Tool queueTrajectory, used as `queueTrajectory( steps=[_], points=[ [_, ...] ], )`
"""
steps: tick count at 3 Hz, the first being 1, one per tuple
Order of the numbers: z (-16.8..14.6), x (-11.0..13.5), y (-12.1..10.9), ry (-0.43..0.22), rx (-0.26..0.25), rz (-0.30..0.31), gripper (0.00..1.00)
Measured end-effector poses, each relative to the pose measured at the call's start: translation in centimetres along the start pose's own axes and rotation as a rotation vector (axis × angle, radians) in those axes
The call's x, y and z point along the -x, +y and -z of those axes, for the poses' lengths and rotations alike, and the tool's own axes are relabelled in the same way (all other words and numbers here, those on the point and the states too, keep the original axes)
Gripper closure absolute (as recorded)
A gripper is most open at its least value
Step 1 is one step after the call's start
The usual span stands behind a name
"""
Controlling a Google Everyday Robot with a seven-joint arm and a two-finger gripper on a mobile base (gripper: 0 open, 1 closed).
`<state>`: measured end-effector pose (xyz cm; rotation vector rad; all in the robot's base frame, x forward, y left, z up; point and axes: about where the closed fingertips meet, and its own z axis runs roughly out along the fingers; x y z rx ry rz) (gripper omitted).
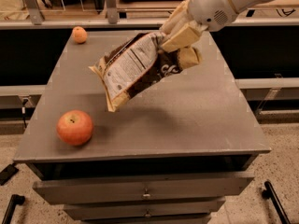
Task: Move brown chip bag near apple
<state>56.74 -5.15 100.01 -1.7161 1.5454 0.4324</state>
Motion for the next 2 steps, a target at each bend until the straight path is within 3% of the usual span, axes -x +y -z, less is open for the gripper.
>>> queueTrajectory(
  steps=[2],
  points=[
    [-0.41, -0.27, 0.86, -0.038, 0.025, -0.013, 1.0]
  ],
)
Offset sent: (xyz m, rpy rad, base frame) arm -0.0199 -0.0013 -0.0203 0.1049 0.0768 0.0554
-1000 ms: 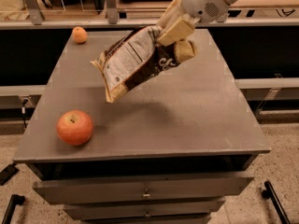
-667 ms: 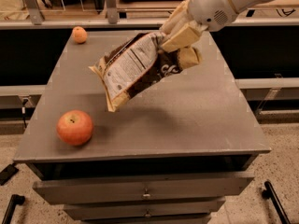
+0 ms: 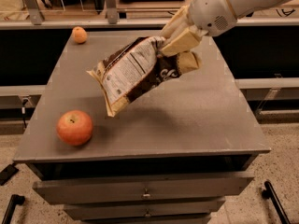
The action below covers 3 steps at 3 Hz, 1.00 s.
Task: Move brown chip bag near apple
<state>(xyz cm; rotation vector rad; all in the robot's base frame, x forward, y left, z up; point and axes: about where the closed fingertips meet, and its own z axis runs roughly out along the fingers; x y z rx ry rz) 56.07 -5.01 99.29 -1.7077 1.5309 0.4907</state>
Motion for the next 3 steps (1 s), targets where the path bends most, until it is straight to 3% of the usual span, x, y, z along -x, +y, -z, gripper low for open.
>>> queueTrajectory(
  steps=[2, 3],
  points=[
    [-3.0, 0.4, 3.9, -0.044, 0.123, -0.026, 1.0],
    [-3.0, 0.4, 3.9, -0.044, 0.123, -0.026, 1.0]
  ],
)
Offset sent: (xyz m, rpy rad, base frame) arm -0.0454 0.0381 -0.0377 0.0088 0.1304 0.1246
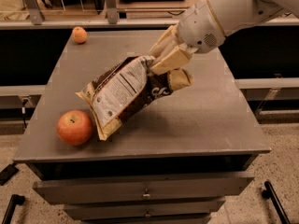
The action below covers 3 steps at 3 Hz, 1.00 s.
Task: Move brown chip bag near apple
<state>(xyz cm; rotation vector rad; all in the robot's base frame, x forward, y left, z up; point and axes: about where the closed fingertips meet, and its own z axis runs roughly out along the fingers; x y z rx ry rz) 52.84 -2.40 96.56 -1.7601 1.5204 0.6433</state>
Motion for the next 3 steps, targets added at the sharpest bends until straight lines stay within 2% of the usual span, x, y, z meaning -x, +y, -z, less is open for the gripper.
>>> queueTrajectory(
  steps=[3],
  points=[
    [-0.51, 0.39, 0.1, -0.002, 0.008, 0.006, 0.28]
  ],
)
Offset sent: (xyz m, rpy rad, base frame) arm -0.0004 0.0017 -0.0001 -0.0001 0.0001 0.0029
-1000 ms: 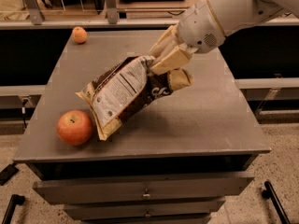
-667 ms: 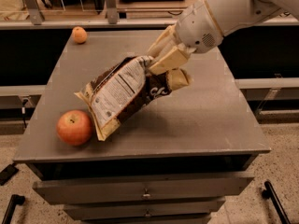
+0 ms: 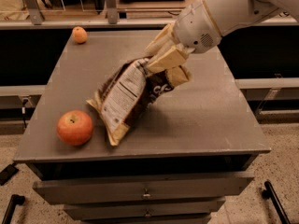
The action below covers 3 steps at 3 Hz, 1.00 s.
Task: Move brown chip bag near apple
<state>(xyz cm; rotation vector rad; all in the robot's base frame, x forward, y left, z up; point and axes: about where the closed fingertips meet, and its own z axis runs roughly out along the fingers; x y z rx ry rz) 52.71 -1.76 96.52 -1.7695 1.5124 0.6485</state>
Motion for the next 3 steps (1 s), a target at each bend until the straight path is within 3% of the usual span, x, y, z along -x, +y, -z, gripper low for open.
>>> queueTrajectory(
  steps=[1, 3],
  points=[
    [-0.15, 0.12, 0.03, 0.0, 0.003, 0.002, 0.05],
    [-0.28, 0.21, 0.06, -0.001, 0.004, 0.004, 0.0]
  ],
)
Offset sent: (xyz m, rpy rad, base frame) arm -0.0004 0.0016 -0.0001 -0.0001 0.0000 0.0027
